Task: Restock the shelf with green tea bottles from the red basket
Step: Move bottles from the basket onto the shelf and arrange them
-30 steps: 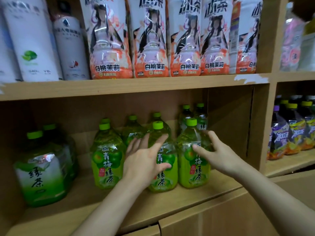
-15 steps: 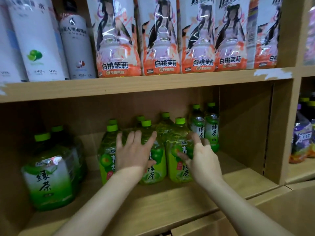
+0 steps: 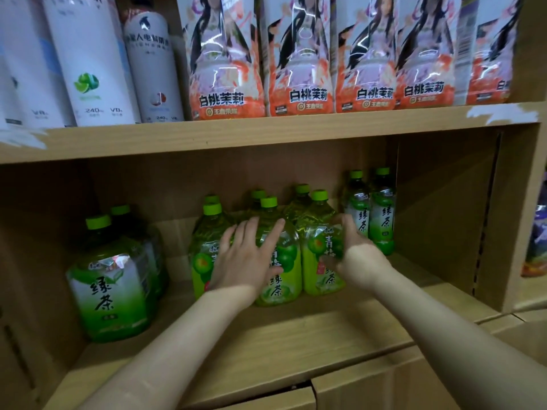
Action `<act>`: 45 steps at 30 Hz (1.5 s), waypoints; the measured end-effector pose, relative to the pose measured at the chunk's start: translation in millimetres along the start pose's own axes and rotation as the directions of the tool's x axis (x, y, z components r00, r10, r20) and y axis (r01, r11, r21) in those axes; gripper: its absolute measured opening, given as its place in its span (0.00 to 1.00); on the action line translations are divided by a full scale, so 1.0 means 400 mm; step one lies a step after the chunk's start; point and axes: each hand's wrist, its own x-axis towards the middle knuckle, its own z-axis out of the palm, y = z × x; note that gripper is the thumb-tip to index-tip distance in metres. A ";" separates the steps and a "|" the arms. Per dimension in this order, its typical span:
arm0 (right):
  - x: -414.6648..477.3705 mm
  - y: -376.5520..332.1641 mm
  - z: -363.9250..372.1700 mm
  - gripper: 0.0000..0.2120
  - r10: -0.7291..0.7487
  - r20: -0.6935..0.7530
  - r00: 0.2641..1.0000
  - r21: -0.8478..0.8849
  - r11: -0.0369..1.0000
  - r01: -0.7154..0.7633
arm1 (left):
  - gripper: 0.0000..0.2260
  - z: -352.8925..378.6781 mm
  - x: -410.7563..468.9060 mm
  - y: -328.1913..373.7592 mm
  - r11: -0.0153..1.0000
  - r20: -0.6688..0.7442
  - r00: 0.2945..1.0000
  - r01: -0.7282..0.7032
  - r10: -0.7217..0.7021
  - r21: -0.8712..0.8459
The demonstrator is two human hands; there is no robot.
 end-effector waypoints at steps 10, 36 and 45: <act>-0.302 0.098 -0.216 0.08 -0.112 0.006 0.994 0.125 0.986 0.110 | 0.21 -0.093 -0.062 0.145 0.874 -0.258 0.965 -0.086 -0.046 -0.479; -1.340 0.916 -0.512 0.15 0.866 -0.158 0.474 -0.209 0.440 -0.873 | 0.12 -0.034 -0.581 1.551 0.271 0.214 0.307 -0.157 0.927 -0.950; -1.392 0.986 -0.535 0.14 0.845 -0.203 0.495 -0.139 0.476 -0.869 | 0.37 0.092 -0.803 1.906 0.586 0.601 -0.031 -0.186 0.799 -0.789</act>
